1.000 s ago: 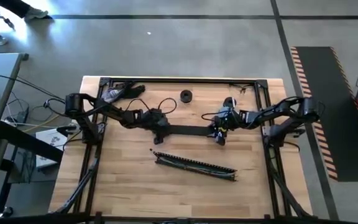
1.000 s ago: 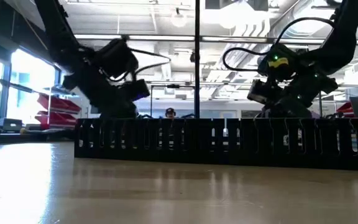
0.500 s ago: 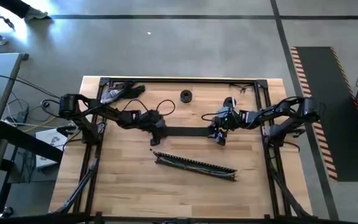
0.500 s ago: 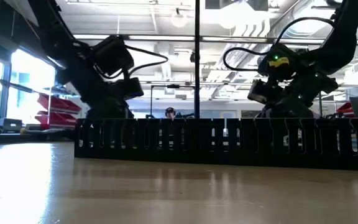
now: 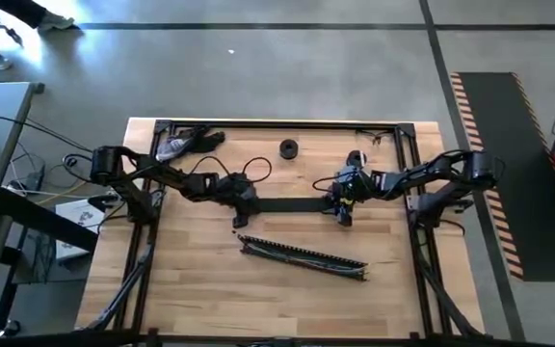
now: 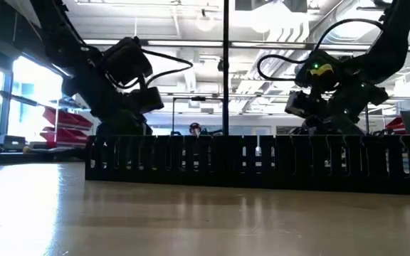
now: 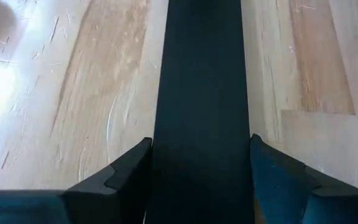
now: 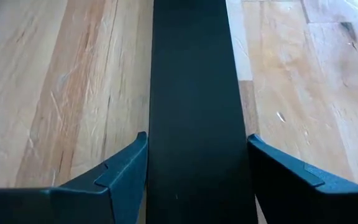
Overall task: Ziptie cables
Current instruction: Close the black cable duct
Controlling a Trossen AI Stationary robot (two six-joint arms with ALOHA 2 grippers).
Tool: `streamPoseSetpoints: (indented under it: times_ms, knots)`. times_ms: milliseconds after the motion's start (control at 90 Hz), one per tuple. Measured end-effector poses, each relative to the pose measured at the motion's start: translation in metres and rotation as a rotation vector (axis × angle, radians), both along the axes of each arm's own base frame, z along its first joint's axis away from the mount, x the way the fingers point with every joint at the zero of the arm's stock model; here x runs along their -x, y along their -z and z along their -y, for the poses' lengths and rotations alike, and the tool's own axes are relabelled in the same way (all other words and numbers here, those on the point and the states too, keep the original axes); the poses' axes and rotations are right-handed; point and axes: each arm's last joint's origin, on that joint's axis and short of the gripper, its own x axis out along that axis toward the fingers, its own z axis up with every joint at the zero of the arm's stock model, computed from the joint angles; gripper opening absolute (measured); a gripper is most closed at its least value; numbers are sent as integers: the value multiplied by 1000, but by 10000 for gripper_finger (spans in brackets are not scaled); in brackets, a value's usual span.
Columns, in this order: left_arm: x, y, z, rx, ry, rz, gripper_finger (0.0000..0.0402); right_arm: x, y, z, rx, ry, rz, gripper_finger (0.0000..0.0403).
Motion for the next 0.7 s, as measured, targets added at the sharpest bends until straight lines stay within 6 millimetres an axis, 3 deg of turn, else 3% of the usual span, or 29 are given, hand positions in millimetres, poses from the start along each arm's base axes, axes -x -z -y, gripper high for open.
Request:
streamPoseSetpoints:
  times_ms: [333,700]
  knots:
    - [-1,-1,6,-12,-15,1,206,0,0,-1,-26,65,-5,236]
    - [0,-11,7,-18,-20,37,230,4,-11,-20,-9,115,-54,237]
